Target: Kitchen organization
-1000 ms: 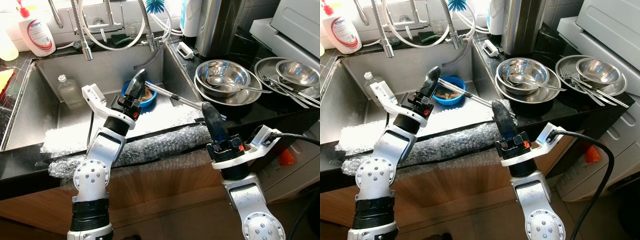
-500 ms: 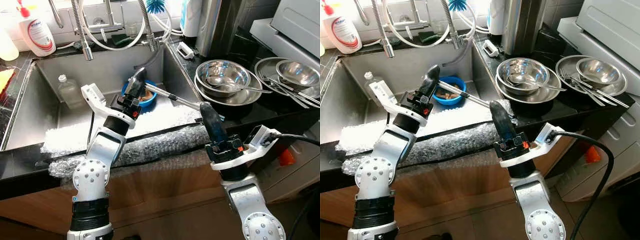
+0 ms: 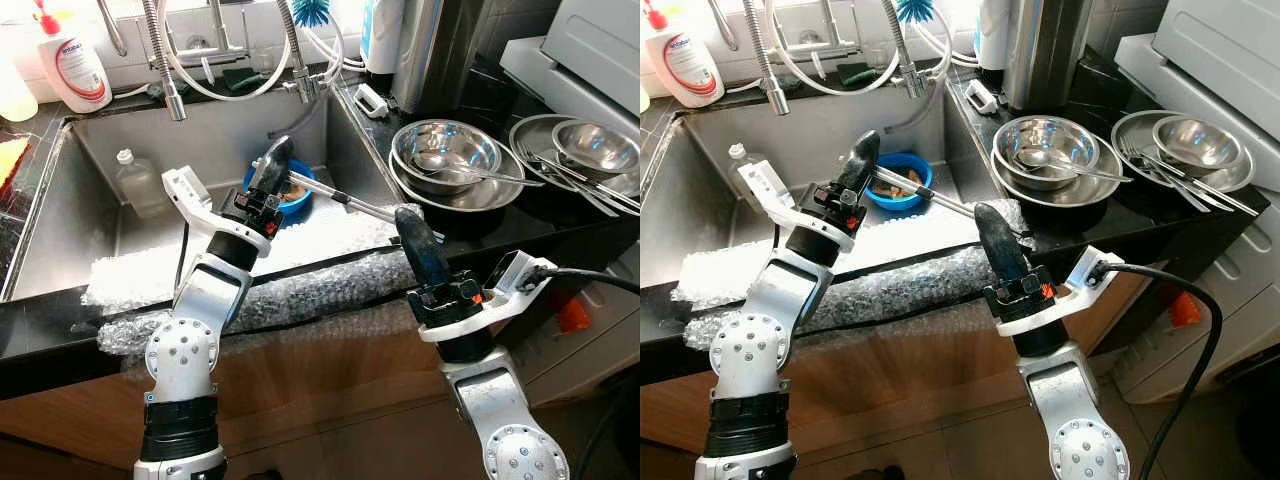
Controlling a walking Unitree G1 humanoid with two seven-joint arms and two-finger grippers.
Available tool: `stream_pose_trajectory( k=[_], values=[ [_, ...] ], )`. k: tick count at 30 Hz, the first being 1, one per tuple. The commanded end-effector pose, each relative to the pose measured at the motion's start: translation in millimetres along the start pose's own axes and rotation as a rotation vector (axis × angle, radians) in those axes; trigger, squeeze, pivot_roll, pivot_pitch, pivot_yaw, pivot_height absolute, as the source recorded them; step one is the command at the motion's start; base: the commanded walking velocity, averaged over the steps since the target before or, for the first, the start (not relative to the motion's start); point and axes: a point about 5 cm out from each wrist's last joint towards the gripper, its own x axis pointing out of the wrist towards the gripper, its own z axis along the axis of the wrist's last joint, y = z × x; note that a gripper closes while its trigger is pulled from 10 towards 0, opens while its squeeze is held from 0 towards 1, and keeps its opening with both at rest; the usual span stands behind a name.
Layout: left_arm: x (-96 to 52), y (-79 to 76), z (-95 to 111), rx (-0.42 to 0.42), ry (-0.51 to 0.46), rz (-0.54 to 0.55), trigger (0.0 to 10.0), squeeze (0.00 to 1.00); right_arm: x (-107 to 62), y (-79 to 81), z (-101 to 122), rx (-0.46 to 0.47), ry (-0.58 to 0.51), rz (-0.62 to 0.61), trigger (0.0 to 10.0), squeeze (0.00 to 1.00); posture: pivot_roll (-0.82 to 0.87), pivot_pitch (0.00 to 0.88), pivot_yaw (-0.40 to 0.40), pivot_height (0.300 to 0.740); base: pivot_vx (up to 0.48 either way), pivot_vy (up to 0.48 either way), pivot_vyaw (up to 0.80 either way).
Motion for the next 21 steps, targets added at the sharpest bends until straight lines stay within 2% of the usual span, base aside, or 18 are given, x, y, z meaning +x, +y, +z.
stream_pose_trajectory(
  k=[1, 5, 16, 17, 18, 21],
  values=[
    [-0.1, -2.6, -0.2, 0.008, 0.017, -0.007, 0.0, 0.00, 1.1, 2.2, -5.2, 0.013, 0.011, 0.010, 10.0, 0.00, -0.01, 0.110, 0.027, 0.740, 0.000, 0.000, 0.00],
    [-0.4, -0.2, 2.9, -0.039, -0.008, 0.010, 0.0, 0.00, 1.5, 2.3, -4.6, 0.010, 0.005, 0.009, 10.0, 0.00, -0.01, 0.111, 0.029, 0.740, 0.000, 0.000, 0.00],
    [-1.1, 2.6, 4.3, -0.070, -0.016, 0.033, 0.0, 0.00, 2.2, 1.5, -2.7, 0.004, -0.013, 0.000, 10.0, 0.00, -0.01, 0.115, 0.032, 0.740, 0.000, 0.000, 0.00],
    [-1.1, 3.1, 4.6, -0.074, -0.020, 0.037, 0.0, 0.00, 2.3, 1.0, -2.1, 0.004, -0.017, -0.005, 10.0, 0.24, -0.01, 0.115, 0.032, 0.740, 0.000, 0.000, 0.00],
    [-1.0, 3.9, 5.1, -0.076, -0.024, 0.044, 0.0, 0.00, 2.5, 0.5, -1.4, 0.007, -0.022, -0.008, 10.0, 1.00, -0.01, 0.115, 0.032, 0.740, 0.000, 0.000, 0.00],
    [-0.9, 5.2, 8.0, -0.082, -0.041, 0.056, 0.0, 0.00, 2.5, 0.9, -0.2, 0.011, -0.029, -0.007, 10.0, 1.00, -0.01, 0.119, 0.031, 0.740, 0.000, 0.000, 0.00]
  ],
)
